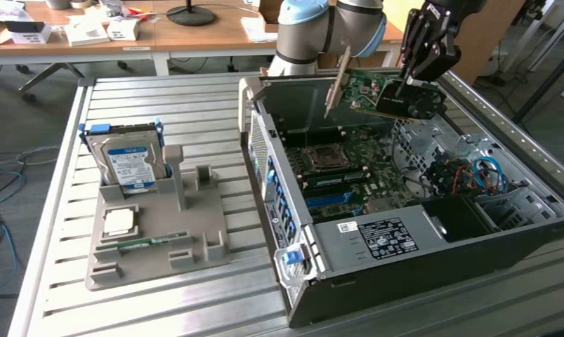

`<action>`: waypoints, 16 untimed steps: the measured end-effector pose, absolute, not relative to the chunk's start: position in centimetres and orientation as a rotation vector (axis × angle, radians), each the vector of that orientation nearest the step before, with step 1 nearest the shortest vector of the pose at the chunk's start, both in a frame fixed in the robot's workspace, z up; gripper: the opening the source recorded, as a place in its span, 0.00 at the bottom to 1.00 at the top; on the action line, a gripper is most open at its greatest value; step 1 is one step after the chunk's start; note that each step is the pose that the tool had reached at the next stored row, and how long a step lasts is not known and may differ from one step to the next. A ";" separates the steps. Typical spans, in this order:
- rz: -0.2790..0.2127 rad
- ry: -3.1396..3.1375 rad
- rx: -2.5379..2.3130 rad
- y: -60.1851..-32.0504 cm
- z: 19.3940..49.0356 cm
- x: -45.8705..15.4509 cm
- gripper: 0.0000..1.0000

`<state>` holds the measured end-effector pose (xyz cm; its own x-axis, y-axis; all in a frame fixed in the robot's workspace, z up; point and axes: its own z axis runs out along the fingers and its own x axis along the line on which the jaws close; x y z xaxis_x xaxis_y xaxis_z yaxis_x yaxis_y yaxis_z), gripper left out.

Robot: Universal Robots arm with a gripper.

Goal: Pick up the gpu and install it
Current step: 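Insert the gpu into the slot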

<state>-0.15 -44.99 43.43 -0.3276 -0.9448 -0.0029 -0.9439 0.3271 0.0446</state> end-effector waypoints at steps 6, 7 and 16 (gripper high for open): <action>-0.058 -2.474 1.894 -45.0 43.4 -0.1 0.26; -0.058 -2.463 1.909 -45.0 43.4 -0.1 0.26; -0.057 -2.431 1.948 -45.0 43.4 -0.1 0.26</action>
<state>-0.15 -44.95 43.40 -0.2179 -0.9760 -0.0029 -0.9750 0.2176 0.0446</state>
